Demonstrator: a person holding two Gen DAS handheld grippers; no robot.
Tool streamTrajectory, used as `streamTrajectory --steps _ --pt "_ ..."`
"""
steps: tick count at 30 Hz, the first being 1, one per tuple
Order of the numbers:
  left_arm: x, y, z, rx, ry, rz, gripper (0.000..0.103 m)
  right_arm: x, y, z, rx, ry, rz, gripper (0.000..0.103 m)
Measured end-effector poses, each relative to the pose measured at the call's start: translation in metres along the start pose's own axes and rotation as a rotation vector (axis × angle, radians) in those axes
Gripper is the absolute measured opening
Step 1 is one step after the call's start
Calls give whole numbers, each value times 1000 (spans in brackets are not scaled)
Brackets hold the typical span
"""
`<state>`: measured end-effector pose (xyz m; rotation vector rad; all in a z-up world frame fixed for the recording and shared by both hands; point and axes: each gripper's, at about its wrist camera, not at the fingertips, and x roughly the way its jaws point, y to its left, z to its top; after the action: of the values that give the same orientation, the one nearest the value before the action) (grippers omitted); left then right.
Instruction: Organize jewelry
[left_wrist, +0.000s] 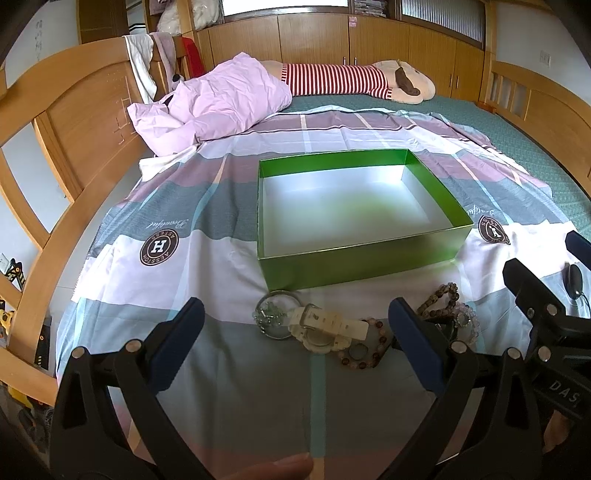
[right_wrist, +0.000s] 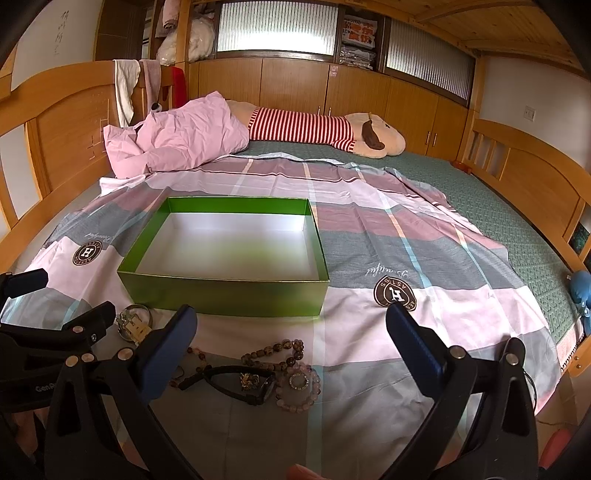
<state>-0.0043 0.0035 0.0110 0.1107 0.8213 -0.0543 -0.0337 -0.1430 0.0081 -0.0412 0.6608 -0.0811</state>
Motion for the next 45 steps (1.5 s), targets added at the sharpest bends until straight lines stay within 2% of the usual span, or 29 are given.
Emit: streamTrajectory --steps 45 --pt "1 -1 -2 5 6 1 99 2 -1 -3 -4 4 -2 100"
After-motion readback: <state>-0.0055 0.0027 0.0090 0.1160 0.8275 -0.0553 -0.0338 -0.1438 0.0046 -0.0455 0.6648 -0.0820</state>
